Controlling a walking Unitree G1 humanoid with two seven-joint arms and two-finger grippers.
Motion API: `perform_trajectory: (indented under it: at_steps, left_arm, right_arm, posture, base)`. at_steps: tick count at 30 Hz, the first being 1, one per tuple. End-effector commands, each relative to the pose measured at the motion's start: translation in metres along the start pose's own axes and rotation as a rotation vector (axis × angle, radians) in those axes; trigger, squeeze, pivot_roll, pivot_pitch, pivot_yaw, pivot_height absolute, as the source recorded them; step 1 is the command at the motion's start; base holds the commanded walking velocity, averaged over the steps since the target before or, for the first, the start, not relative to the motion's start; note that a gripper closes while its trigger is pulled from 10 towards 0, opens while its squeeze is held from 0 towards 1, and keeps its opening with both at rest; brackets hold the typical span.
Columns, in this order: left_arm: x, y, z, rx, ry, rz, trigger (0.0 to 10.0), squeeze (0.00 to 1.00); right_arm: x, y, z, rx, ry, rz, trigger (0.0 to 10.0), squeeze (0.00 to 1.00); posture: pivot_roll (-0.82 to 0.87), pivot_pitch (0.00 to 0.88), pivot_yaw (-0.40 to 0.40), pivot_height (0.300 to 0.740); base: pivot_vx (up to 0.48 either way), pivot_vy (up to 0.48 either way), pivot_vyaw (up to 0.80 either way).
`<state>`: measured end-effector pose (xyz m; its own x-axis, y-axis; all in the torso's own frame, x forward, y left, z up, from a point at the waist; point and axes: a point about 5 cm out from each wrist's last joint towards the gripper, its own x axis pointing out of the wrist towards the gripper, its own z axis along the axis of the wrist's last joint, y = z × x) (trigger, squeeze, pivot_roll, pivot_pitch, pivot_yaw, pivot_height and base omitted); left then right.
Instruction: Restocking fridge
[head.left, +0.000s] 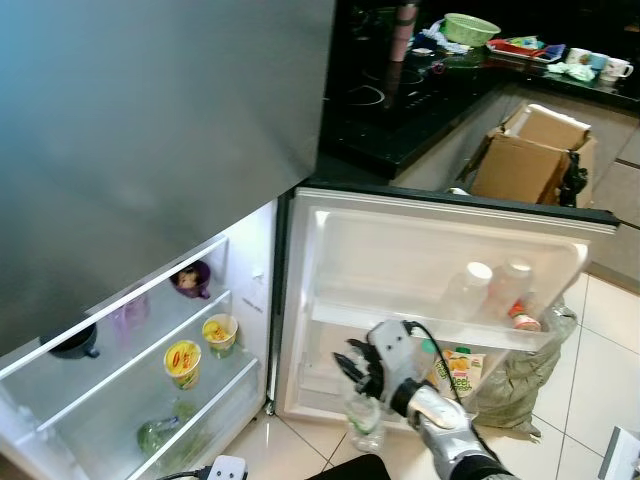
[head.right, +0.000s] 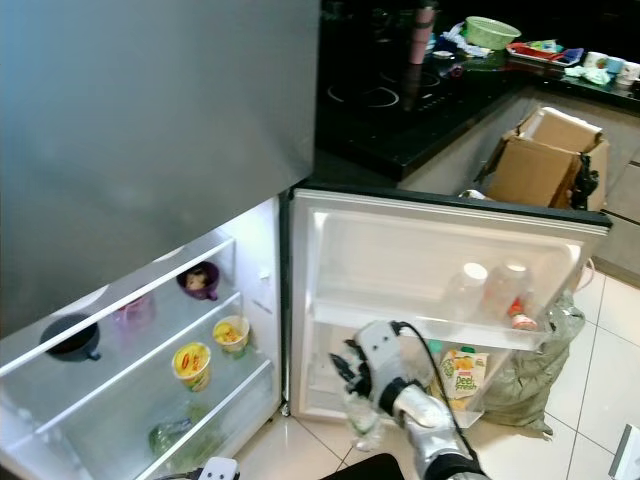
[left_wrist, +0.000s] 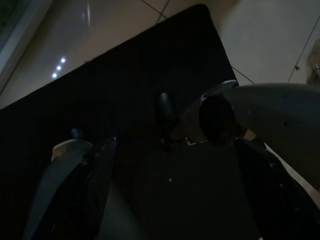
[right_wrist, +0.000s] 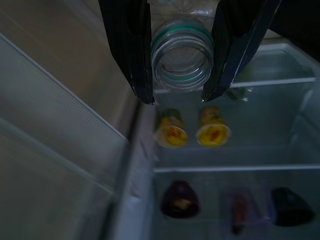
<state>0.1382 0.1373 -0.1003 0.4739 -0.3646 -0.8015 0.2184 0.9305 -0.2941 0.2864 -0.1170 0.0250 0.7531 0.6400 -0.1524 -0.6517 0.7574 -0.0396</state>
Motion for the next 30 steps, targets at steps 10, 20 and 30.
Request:
perform_trajectory:
  at_steps: [10, 20, 30]
  left_arm:
    - [0.0, -0.002, -0.002, -0.006, -0.012, 0.009, 10.0, 0.0]
    - [0.0, 0.002, 0.002, -0.016, -0.018, 0.038, 10.0, 0.0]
    - [-0.002, 0.006, -0.004, 0.004, 0.019, 0.06, 10.0, 0.0]
  right_arm:
    - [0.012, 0.007, 0.007, -0.013, -0.004, 0.041, 10.0, 0.0]
    - [-0.041, -0.021, -0.056, -0.106, 0.475, -0.216, 10.0, 0.0]
    - [-0.13, -0.017, -0.115, -0.18, 0.843, -0.319, 10.0, 0.0]
  posture:
    - [-0.06, 0.0, -0.094, 0.74]
    - [-0.05, 0.0, -0.091, 0.74]
    - [-0.06, 0.0, -0.087, 0.74]
  base:
    - [0.0, 0.0, 0.0]
    - [0.0, 0.0, 0.0]
    - [0.0, 0.0, 0.0]
